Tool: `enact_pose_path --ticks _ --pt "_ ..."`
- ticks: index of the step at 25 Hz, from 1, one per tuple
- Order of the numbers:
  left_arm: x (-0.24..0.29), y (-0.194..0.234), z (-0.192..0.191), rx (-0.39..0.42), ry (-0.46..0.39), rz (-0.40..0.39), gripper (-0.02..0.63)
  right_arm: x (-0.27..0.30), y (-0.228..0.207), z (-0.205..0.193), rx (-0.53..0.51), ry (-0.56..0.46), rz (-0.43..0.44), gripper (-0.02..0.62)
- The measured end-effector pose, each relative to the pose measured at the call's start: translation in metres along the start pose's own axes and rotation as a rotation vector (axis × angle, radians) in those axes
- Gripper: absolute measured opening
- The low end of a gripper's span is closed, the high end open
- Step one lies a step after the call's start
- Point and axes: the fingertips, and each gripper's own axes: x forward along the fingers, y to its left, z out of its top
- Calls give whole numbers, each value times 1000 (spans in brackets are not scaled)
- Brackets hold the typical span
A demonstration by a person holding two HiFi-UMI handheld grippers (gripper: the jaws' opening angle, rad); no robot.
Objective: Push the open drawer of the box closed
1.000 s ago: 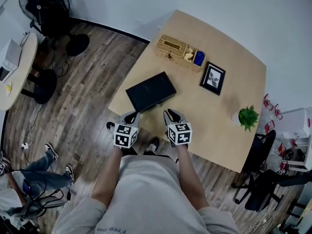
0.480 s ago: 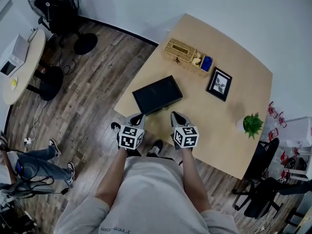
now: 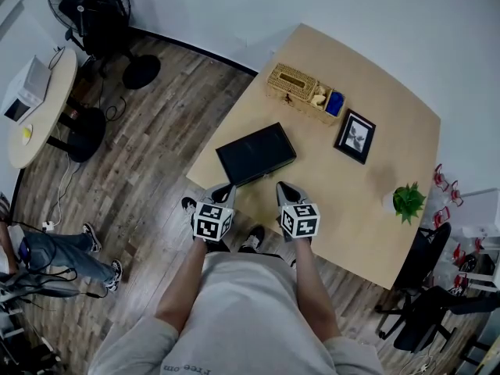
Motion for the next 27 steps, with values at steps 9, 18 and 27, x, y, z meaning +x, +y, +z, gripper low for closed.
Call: enact_pose_path --ticks 9,18,27 --pt "-3 2 -3 -11 -6 8 52 0 2 -7 -11 23 6 2" --pt "-6 5 -3 -19 -10 17 52 2 8 -9 -25 42 19 2" --pt "-5 5 -3 -26 -9 22 52 3 7 -10 -33 51 25 2"
